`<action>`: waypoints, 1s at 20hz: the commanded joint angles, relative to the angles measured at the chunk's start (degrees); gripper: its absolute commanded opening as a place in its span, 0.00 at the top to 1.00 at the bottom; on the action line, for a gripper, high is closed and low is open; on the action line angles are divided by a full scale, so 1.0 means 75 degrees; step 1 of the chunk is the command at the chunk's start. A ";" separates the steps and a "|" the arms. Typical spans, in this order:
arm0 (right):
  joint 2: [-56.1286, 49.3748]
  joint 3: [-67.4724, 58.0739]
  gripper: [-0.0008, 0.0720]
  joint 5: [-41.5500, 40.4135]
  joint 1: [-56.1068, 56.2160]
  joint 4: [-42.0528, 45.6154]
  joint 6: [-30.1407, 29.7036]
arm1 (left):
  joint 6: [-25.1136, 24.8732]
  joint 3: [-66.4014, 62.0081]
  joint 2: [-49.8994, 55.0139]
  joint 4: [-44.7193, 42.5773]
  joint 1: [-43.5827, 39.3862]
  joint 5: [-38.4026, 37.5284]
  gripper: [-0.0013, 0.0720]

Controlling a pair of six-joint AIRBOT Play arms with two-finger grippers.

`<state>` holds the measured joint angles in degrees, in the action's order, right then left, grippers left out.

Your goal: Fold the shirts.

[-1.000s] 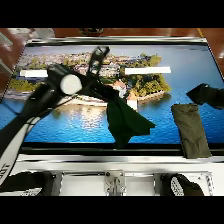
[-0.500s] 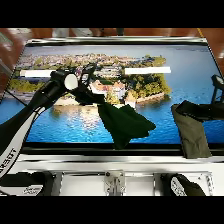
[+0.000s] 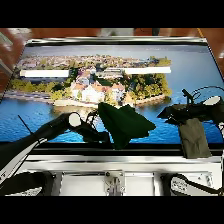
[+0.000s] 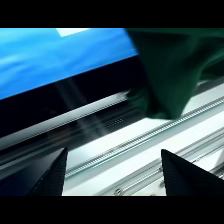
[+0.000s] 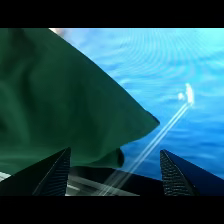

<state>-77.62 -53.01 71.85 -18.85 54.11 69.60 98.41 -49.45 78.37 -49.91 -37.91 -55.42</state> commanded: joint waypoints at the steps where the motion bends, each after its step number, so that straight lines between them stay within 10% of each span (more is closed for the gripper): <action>1: -0.0262 0.0006 0.06 -0.0099 0.0003 -0.0140 -0.0184 | -0.0032 0.0507 0.0335 0.1533 -0.0796 0.2014 0.03; 7: -0.0265 0.0006 0.06 -0.0140 0.0006 0.0455 -0.0146 | -0.0364 -0.0650 0.1527 0.2159 -0.1247 0.2294 0.04; 13: -0.0828 0.0175 0.06 -0.0117 0.0175 0.0015 0.0006 | -0.0458 -0.0962 0.1845 0.2229 -0.1317 0.2046 0.91; 20: -0.1518 0.0189 0.06 -0.1542 0.1116 -0.0428 0.0490 | -0.0434 -0.0973 0.1201 0.1017 -0.1102 0.1239 0.93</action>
<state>-87.31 -51.68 65.23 -12.95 51.94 70.30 93.82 -56.64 89.21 -37.56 -46.59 -43.55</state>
